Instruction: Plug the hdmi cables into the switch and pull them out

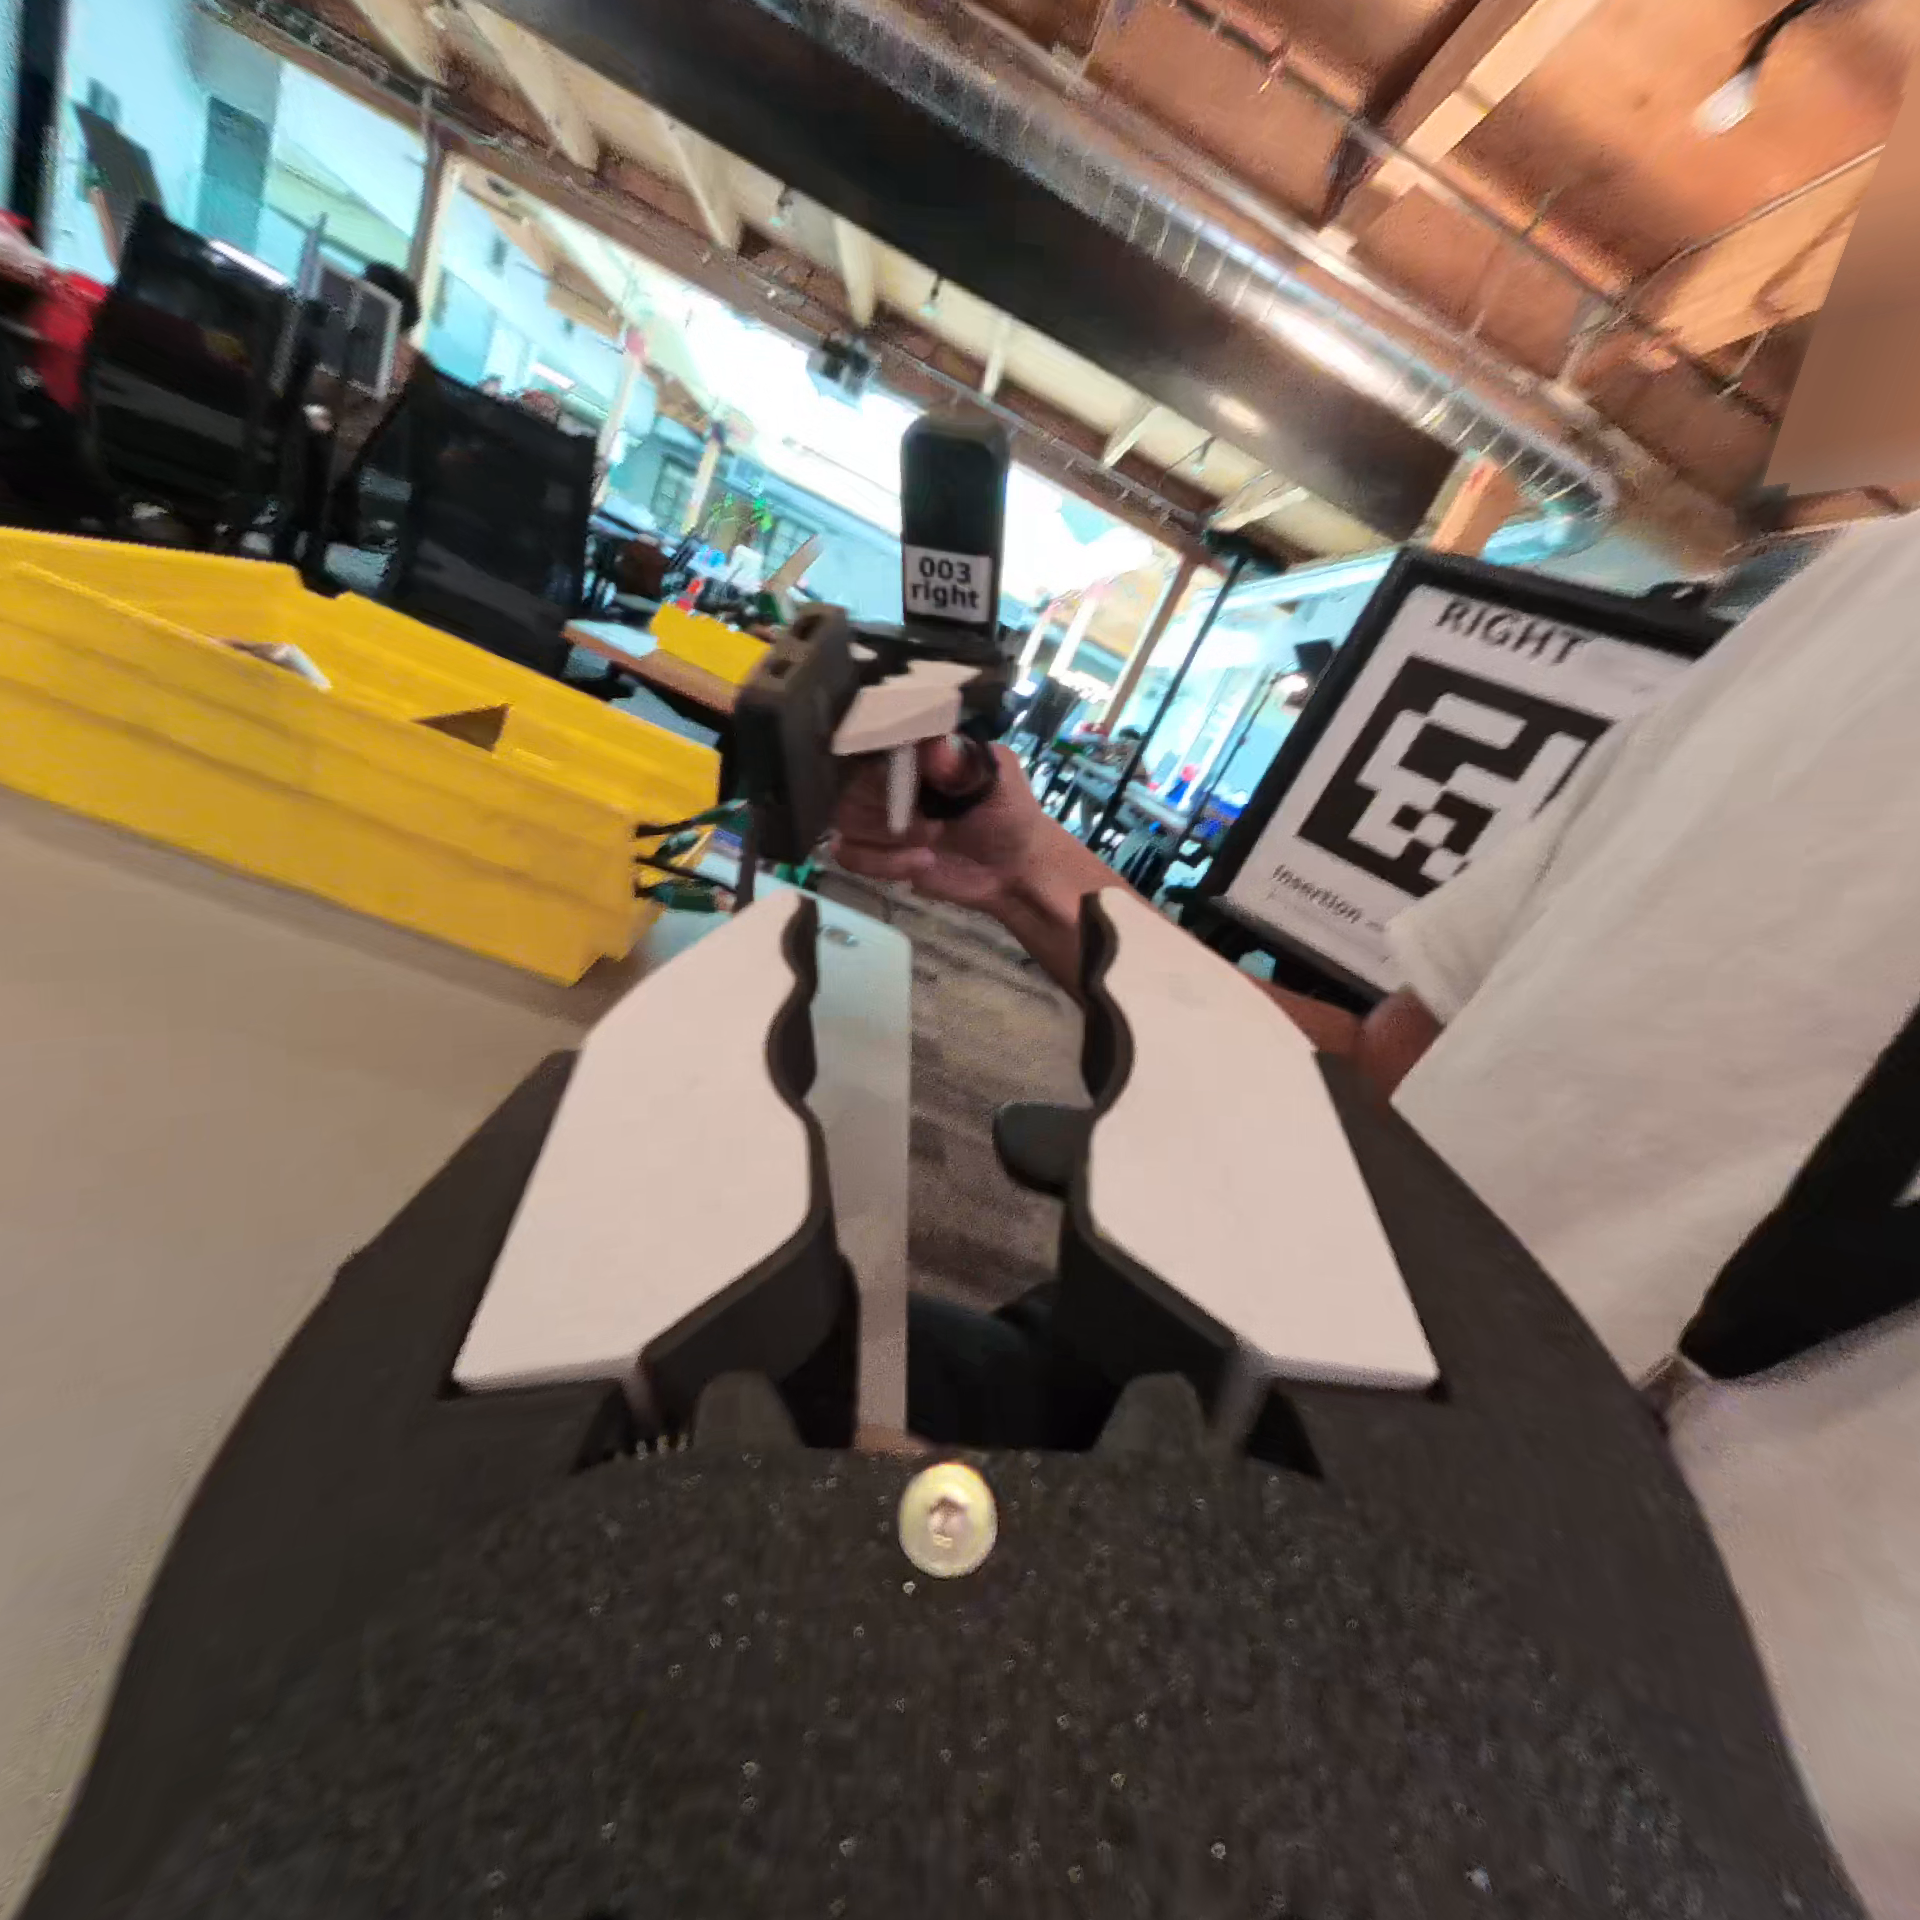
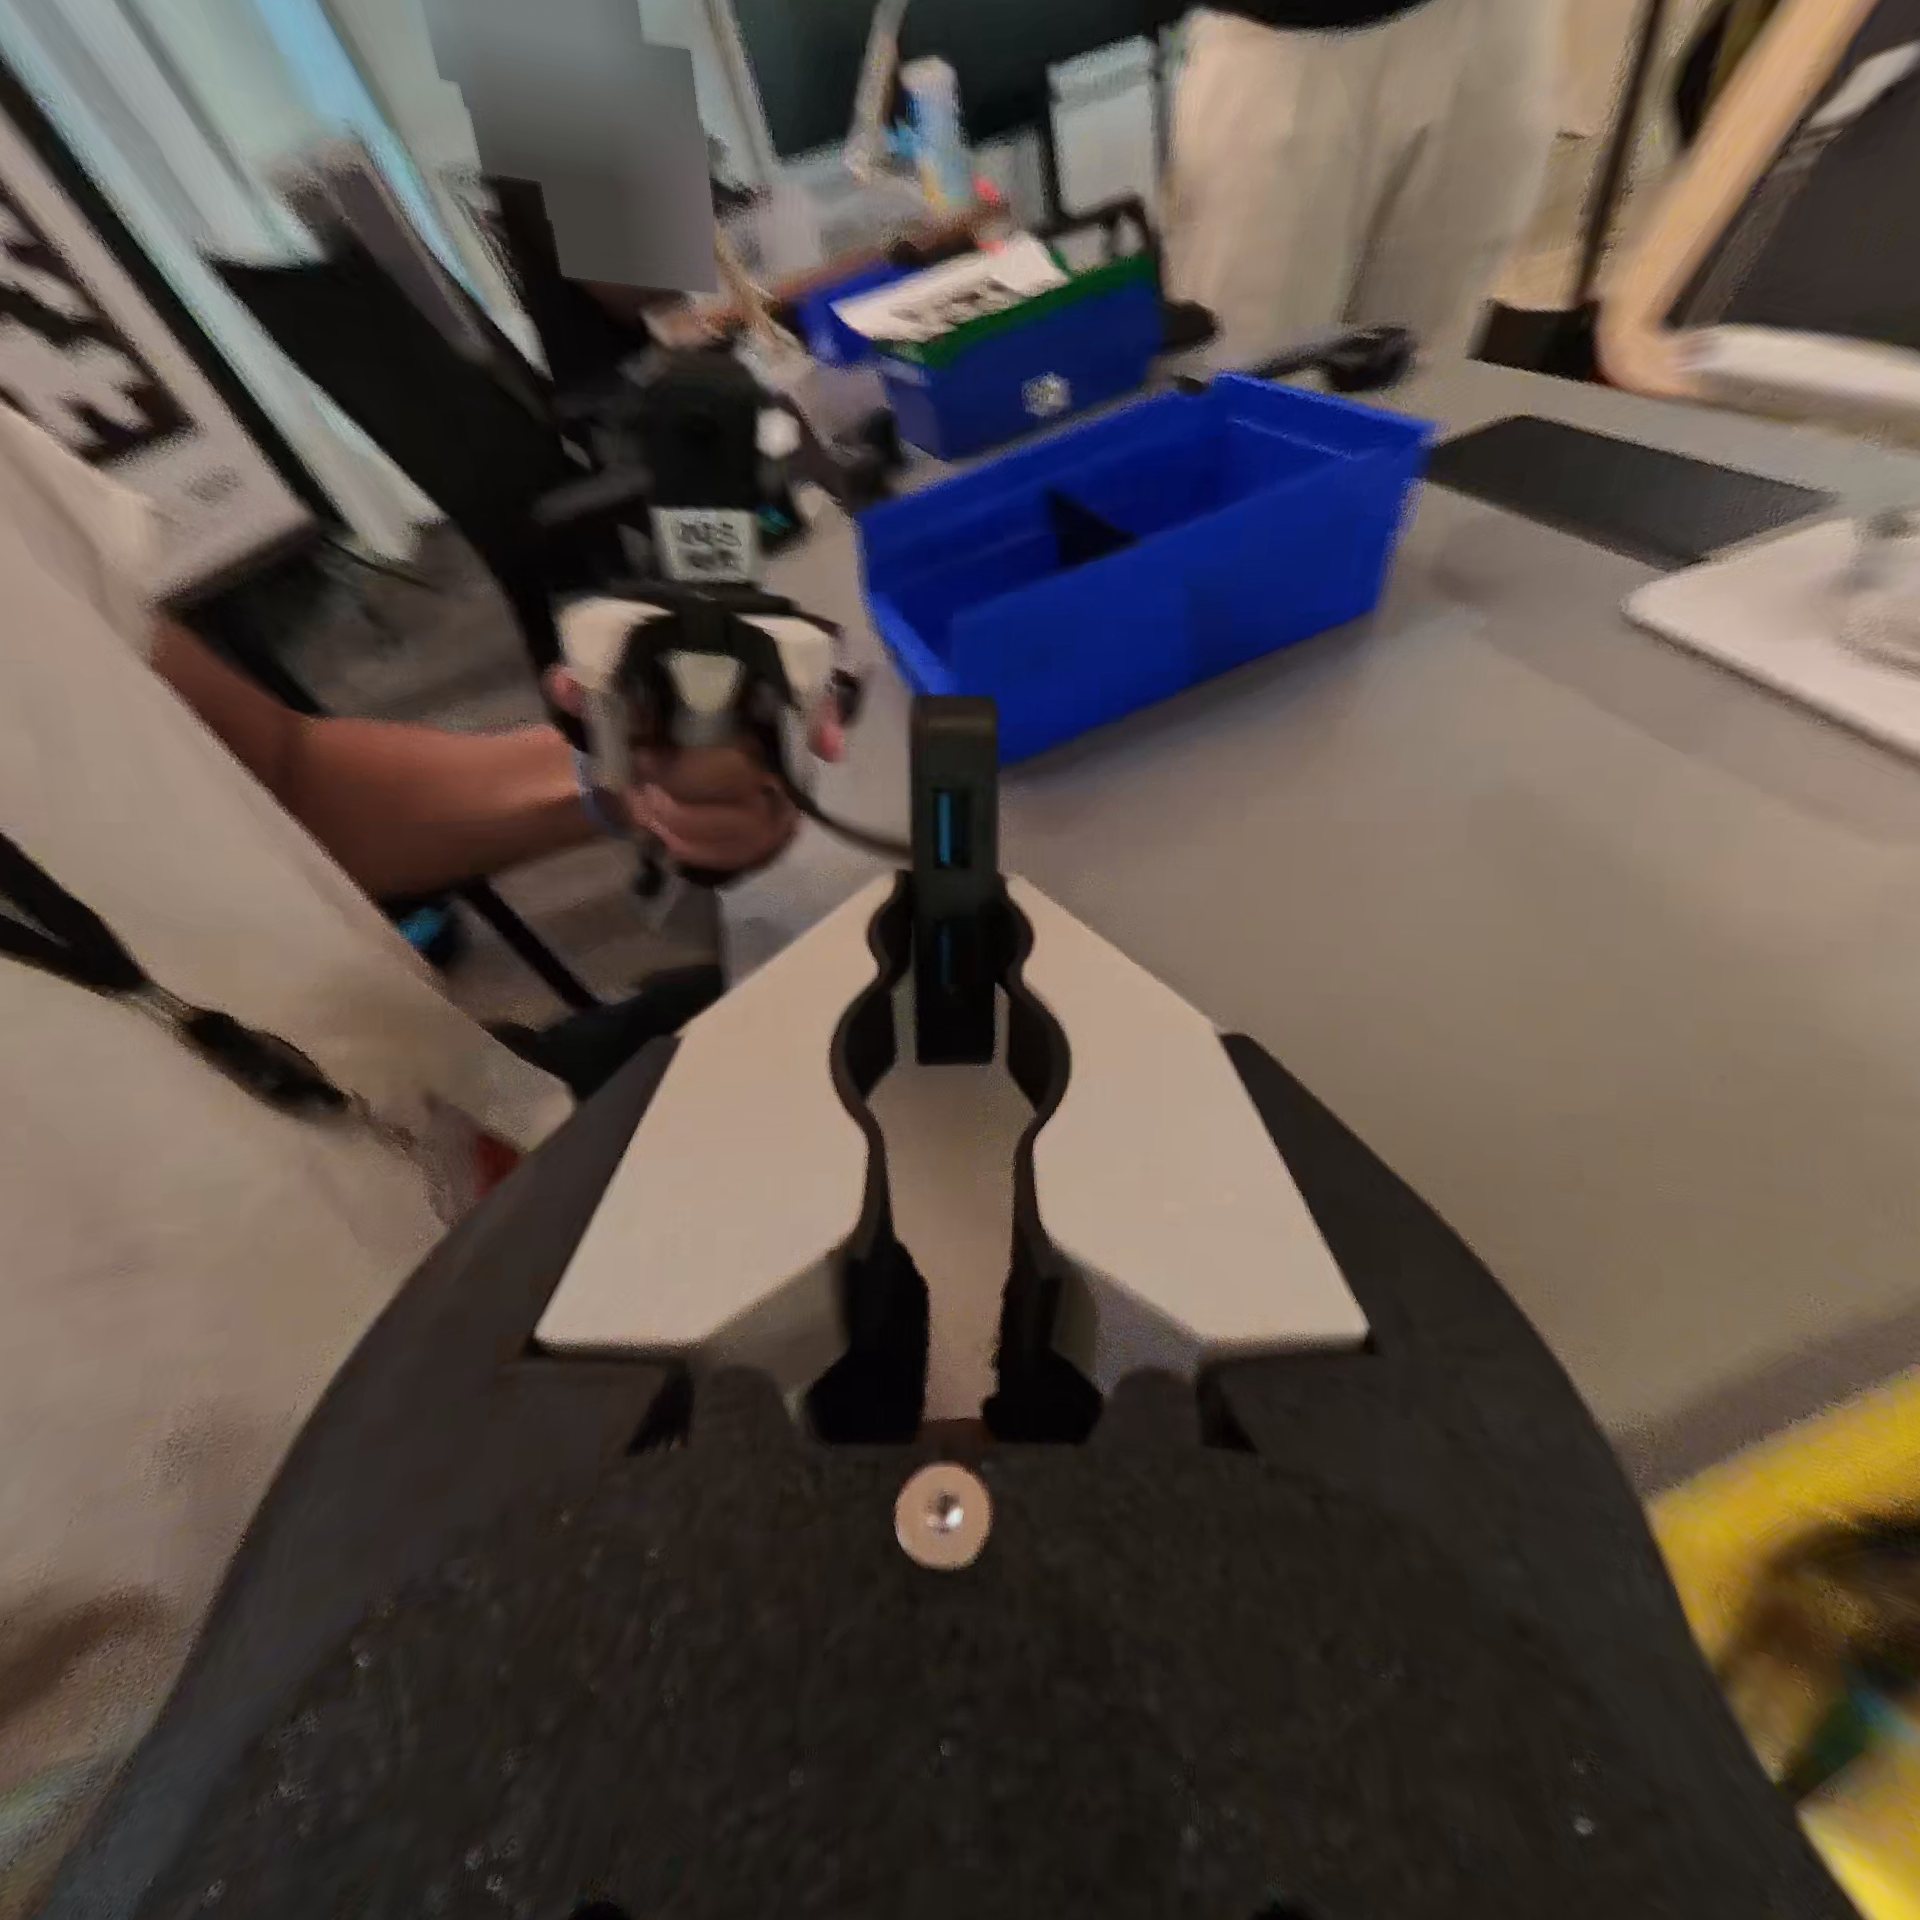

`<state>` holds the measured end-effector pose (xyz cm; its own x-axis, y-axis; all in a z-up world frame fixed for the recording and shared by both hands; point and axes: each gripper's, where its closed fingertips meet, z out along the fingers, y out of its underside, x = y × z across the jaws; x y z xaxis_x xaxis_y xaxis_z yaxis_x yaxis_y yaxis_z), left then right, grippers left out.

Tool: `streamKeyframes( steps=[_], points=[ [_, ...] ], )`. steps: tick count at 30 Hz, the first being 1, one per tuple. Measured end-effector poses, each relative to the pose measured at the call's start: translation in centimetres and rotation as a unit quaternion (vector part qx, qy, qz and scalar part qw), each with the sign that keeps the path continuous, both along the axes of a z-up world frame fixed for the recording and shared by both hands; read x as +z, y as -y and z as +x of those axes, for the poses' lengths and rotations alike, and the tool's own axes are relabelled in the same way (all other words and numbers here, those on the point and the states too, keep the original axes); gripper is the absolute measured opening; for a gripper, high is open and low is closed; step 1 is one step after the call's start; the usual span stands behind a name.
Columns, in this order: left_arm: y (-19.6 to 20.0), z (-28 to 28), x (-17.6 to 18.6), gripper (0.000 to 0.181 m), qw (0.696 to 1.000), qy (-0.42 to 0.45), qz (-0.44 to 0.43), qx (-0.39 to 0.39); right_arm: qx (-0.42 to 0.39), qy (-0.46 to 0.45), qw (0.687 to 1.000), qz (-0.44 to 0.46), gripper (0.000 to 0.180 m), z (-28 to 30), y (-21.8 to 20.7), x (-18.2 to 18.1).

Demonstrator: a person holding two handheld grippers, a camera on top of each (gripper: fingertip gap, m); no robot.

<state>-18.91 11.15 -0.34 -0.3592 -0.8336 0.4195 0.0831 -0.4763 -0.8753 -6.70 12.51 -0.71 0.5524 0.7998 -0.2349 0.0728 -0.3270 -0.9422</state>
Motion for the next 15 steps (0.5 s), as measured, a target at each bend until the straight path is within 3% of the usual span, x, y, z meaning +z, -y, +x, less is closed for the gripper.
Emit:
streamKeyframes(
  steps=[1,2,6,11,15],
  points=[
    [0.4,0.0,0.2,0.056,1.000,0.005,0.000,-0.009,0.003,0.031,0.999,-0.003,0.017,1.4,0.1,0.5],
    [0.9,-0.1,0.1,0.040,1.000,0.005,0.005,-0.017,-0.022,0.064,0.998,-0.008,0.013,3.3,-0.4,0.9],
    [0.8,-1.2,1.0,0.034,0.999,0.032,-0.014,-0.024,-0.122,0.197,0.973,-0.017,0.013,12.3,-2.8,2.3],
    [-1.6,-1.5,-1.4,0.034,0.998,-0.026,0.015,0.050,-0.246,0.287,0.926,-0.020,0.012,22.3,-6.3,5.5],
    [-2.5,-2.2,-4.2,0.033,0.989,-0.088,0.054,0.106,-0.274,0.383,0.878,-0.085,0.012,27.4,-9.4,3.6]
  ],
)
